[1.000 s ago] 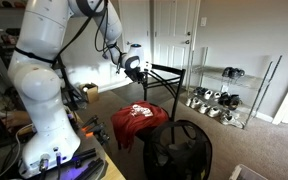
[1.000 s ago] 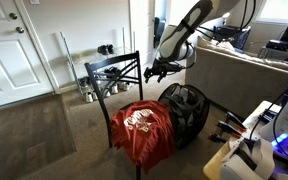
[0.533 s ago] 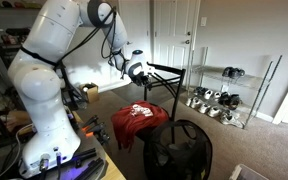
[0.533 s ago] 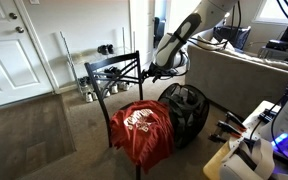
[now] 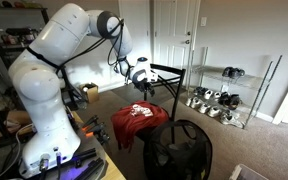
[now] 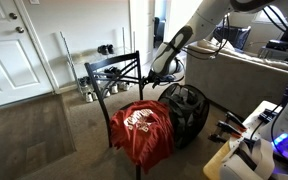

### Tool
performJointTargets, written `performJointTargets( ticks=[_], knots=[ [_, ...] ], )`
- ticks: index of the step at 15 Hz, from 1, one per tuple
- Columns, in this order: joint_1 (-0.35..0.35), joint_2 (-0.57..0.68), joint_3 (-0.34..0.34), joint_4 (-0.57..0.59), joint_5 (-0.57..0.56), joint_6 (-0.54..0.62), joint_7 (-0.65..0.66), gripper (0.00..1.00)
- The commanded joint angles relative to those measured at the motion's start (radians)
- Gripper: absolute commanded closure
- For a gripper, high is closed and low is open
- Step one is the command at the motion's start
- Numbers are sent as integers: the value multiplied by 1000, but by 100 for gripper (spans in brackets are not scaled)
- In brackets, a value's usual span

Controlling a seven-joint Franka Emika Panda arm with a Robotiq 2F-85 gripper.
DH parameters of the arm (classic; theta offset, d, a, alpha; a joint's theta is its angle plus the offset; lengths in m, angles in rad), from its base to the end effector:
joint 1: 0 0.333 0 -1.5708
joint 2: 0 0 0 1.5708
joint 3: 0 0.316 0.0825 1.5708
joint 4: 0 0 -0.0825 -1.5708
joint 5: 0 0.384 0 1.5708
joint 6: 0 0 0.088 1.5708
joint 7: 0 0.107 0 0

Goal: Put the red shirt in the laundry bag

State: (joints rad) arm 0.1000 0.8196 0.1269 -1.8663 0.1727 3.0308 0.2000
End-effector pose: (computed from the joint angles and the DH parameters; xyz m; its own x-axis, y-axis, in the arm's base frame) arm 0.6365 0.1281 0.1108 0.9347 -0.2207 0.2786 -0.1593 -0.9608 -0.2269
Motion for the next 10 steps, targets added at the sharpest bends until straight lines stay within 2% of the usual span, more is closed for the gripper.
performJointTargets(
  ticks=[1,4,5,10],
  knots=[
    [-51,59,47,78,-6,-97,-63,0],
    [-43,85,32,126,-15,-245,-84,0],
    [-25,70,21,97,5,-176,-51,0],
    [-23,78,19,109,5,-188,-52,0]
  ],
)
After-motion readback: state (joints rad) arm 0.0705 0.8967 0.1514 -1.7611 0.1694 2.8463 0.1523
